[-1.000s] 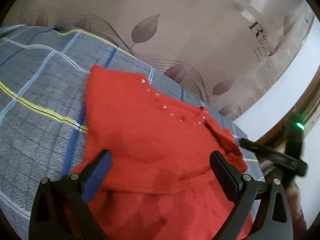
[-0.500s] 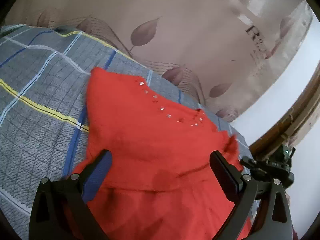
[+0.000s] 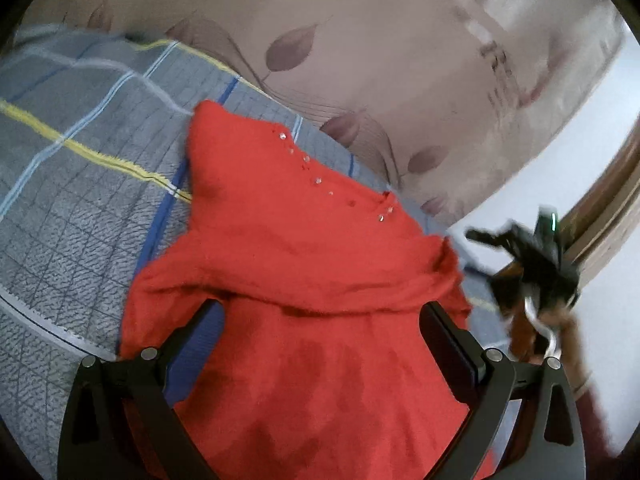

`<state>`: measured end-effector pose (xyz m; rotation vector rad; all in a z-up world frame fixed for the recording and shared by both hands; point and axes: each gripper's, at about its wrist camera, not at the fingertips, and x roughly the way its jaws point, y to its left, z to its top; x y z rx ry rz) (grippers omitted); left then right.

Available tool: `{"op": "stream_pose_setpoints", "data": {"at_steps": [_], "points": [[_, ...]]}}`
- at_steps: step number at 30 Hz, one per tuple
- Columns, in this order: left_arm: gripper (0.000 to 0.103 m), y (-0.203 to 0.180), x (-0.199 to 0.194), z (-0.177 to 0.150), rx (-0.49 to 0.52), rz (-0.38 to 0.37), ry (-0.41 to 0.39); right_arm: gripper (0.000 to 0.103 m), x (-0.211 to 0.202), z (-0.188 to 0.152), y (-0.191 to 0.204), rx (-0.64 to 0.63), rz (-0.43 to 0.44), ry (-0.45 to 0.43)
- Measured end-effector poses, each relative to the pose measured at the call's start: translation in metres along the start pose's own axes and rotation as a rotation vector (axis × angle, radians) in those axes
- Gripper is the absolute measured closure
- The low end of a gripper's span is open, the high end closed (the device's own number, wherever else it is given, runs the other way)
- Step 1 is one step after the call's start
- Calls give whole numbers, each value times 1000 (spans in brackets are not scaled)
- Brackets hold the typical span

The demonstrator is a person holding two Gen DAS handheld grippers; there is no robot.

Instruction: Fold small clothes

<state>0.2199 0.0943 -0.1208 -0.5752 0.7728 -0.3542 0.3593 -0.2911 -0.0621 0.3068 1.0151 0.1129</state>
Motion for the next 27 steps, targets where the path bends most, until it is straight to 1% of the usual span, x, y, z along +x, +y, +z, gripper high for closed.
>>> {"op": "stream_pose_setpoints", "data": {"at_steps": [1, 2, 3, 4, 5, 7, 10, 11, 12, 13, 14, 15, 16, 18, 19, 20, 21, 22, 23, 25, 27], "points": [[5, -4, 1, -1, 20, 4, 6, 42, 6, 0, 8, -39, -55, 10], [5, -6, 3, -2, 30, 9, 11, 61, 16, -2, 15, -77, -103, 31], [5, -6, 3, -3, 30, 13, 15, 72, 25, -5, 20, -95, -125, 50], [5, -5, 3, -4, 23, 8, 14, 94, 28, -10, 20, -96, -129, 63], [5, -2, 2, -4, 8, -6, 9, 99, 28, -15, 10, -72, -114, 65], [5, 1, 0, -5, -10, -20, 1, 99, 14, -27, -10, -17, -74, 29], [5, 2, 0, -6, -13, -21, -2, 99, -21, -51, -53, 123, 75, -34], [5, 1, 0, -7, -11, -18, -2, 98, -29, -61, -69, 170, 146, -43], [5, 1, 0, -7, -10, -16, -2, 98, -31, -69, -83, 207, 213, -39], [5, 0, 0, -7, -9, -14, -2, 97, -30, -72, -85, 232, 256, -21], [5, 0, 0, -7, -9, -15, -2, 96, -25, -76, -93, 256, 293, 1], [5, -1, 1, -6, -10, -18, -2, 94, -22, -79, -101, 285, 313, 4], [5, -1, 1, -6, -12, -18, -2, 91, -20, -81, -107, 314, 342, 2], [5, 0, -1, -6, -28, -32, 1, 90, -19, -82, -115, 367, 405, -11], [5, 1, -3, -5, -39, -42, 3, 83, -20, -80, -118, 389, 427, -24], [5, 2, -4, -5, -53, -57, 5, 66, -21, -77, -118, 402, 437, -38], [5, 4, -7, -5, -70, -79, 4, 55, -24, -73, -115, 405, 435, -46], [5, 5, -8, -5, -79, -91, 1, 37, -24, -68, -111, 408, 431, -57], [5, 7, -9, -5, -84, -98, -2, 34, -26, -62, -105, 412, 422, -69], [5, 8, -8, -4, -81, -90, -5, 34, -32, -50, -95, 397, 395, -78], [5, 3, -6, -5, -61, -71, -12, 34, -34, -33, -76, 340, 274, -59]]}}
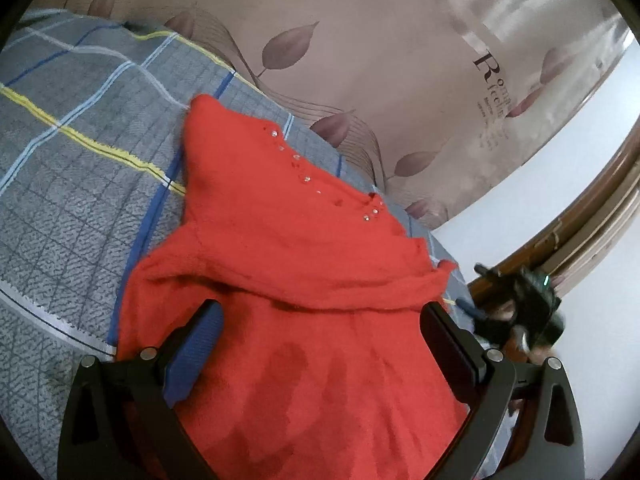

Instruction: Fold small clothes

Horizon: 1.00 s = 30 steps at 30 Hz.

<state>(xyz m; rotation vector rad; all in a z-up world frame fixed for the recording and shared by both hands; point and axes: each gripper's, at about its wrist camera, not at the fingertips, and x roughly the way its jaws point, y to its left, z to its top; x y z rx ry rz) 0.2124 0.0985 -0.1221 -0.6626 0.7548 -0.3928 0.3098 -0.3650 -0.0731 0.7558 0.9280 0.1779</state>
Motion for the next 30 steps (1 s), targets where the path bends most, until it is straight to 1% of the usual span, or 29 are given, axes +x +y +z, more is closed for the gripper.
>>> {"op": "stream_pose_setpoints", "data": {"at_steps": [3, 4, 5, 6, 7, 8, 10, 11, 12, 14, 16, 20, 21, 22, 23, 24, 25, 26, 27, 28, 29, 30], "points": [[5, -7, 3, -3, 39, 32, 9, 35, 23, 7, 34, -89, -165, 53], [5, -7, 3, -3, 42, 34, 11, 39, 31, 9, 39, -112, -217, 60], [5, -7, 4, -3, 40, 33, 12, 62, 40, 10, 41, -117, -253, 70], [5, -6, 3, -2, 33, 26, 9, 81, 47, 11, 39, -108, -247, 96], [5, -4, 2, -2, 28, 20, 6, 94, 48, 8, 35, -97, -217, 115], [5, -3, 1, -2, 25, 16, 3, 97, 43, 4, 30, -87, -179, 107], [5, -2, -1, -2, 20, 8, -2, 97, 23, -5, 21, -94, -142, 52], [5, -2, -1, -2, 17, 5, -4, 97, 6, -13, 9, -70, -93, 18], [5, -1, -2, -2, 16, 3, -4, 97, -4, -19, -3, -46, -55, 8], [4, -1, -2, -2, 16, 0, -4, 97, -21, -33, -28, 3, 21, 10], [4, 0, -2, -2, 16, -3, 2, 97, -21, -40, -45, 21, 42, 42], [4, 0, -3, 0, 8, -27, 17, 92, -17, -39, -67, 107, 166, 50], [4, 1, -3, 1, -3, -34, 18, 91, -18, -36, -69, 116, 180, 47], [4, 2, -3, 2, -13, -42, 18, 84, -17, -34, -69, 122, 181, 40], [4, 4, -4, 3, -21, -51, 17, 69, -17, -31, -69, 132, 183, 31], [4, 5, -5, 4, -29, -59, 15, 58, -17, -28, -71, 146, 190, 26], [4, 6, -4, 5, -34, -61, 12, 42, -15, -26, -72, 163, 195, 16], [4, 7, -4, 6, -36, -58, 10, 43, -12, -24, -74, 179, 197, 8], [4, 6, -3, 7, -35, -52, 9, 48, -10, -22, -73, 180, 191, 8], [4, 5, -2, 8, -32, -47, 8, 79, -8, -20, -70, 166, 171, 12], [4, 4, -1, 8, -29, -44, 4, 94, -5, -19, -63, 143, 128, 29], [4, 4, -2, 8, -25, -41, -6, 94, -5, -20, -56, 134, 102, 28]]}}
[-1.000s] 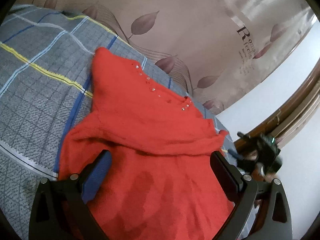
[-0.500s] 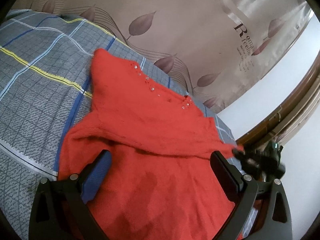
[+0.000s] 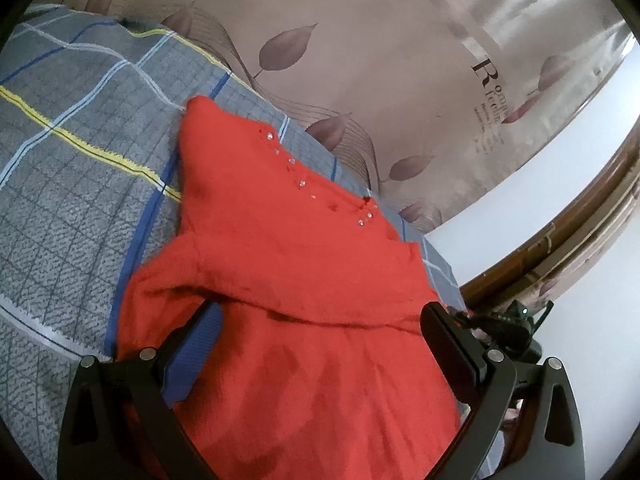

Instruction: Fold small clothes

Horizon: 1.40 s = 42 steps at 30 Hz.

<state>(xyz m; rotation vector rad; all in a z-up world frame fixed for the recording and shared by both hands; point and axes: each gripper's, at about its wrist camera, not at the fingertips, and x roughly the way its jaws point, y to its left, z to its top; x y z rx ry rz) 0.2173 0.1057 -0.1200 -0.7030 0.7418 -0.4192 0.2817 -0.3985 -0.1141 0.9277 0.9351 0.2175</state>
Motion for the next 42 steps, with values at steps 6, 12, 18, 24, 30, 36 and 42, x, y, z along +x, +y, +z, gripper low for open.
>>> {"op": "stream_pose_setpoints", "data": {"at_steps": [6, 12, 18, 24, 30, 36, 42], "points": [[4, 3, -10, -2, -18, 29, -76, 96, 42, 0, 130, -188, 62, 119], [4, 20, -38, -3, -107, 106, -224, 97, 18, -13, 273, -349, 554, 144], [4, 5, -47, -8, -35, 160, -295, 97, 66, 21, 162, -182, 300, 142], [4, -10, -44, -10, 50, 158, -285, 96, 84, 38, 65, -74, 148, 125], [4, -26, -41, -14, 101, 36, -198, 96, 96, 47, 44, -72, 71, 134], [4, -57, -4, -26, 110, -117, 4, 97, 102, 41, 44, -137, 35, 115], [4, -45, 45, -1, -63, -157, 105, 101, 100, 39, 38, -177, 39, 82]]}}
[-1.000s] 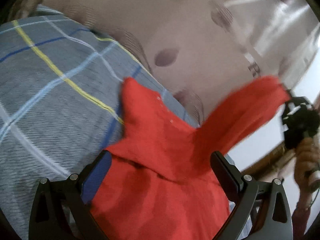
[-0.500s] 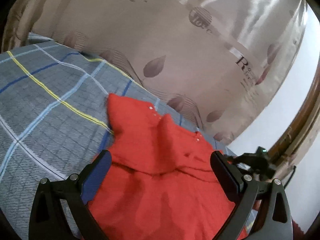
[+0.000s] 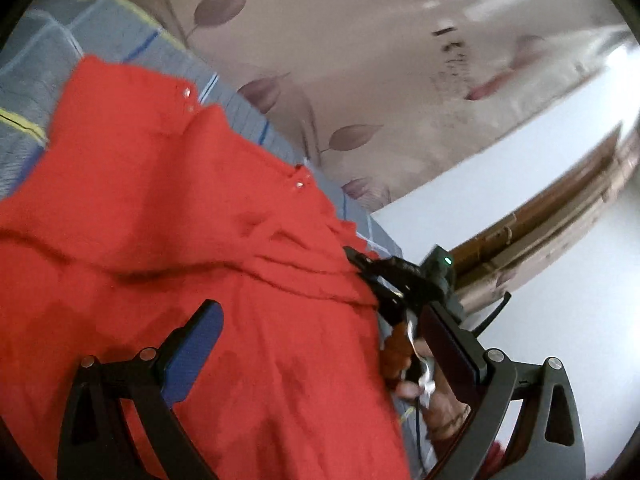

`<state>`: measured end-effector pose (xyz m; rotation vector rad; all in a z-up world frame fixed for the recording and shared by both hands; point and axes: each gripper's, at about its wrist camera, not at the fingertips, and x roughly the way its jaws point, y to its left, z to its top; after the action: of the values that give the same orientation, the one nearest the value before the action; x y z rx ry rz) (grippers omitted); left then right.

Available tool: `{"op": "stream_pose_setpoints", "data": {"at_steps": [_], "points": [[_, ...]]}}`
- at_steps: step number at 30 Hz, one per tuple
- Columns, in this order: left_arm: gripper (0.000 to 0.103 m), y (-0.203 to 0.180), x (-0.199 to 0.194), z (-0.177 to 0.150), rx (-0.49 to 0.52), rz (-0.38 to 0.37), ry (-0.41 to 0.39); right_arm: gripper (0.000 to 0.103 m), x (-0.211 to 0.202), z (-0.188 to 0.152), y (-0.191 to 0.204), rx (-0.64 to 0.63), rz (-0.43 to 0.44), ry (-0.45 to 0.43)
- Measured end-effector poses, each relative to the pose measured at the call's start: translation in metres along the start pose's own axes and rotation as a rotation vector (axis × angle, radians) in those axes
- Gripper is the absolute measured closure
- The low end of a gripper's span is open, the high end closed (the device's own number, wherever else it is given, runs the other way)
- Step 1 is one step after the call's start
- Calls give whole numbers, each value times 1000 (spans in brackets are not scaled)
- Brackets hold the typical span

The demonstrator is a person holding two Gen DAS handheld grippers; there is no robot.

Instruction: Fold small clothes

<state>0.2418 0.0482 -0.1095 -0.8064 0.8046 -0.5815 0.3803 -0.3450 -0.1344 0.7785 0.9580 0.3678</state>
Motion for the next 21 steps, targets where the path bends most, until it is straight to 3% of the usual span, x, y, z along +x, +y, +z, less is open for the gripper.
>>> {"op": "stream_pose_setpoints", "data": {"at_steps": [3, 5, 11, 13, 17, 19, 21], "points": [[4, 2, 11, 19, 21, 79, -68, 101, -3, 0, -4, -11, -6, -5], [4, 6, 7, 28, 31, 188, -162, 101, -3, 0, -2, -25, -19, -8], [4, 28, -64, 27, -1, 483, -465, 101, -1, 0, 2, -37, -26, -13], [4, 40, -86, 24, -20, 522, -519, 101, 0, 0, 4, -41, -32, -14], [4, 67, -103, 21, -100, 485, -488, 101, 0, 0, 5, -44, -35, -13], [4, 70, -110, 15, -142, 392, -484, 101, 1, -1, 8, -50, -44, -15], [4, 56, -106, 10, -105, 273, -435, 101, 2, -1, 10, -54, -48, -15]]}}
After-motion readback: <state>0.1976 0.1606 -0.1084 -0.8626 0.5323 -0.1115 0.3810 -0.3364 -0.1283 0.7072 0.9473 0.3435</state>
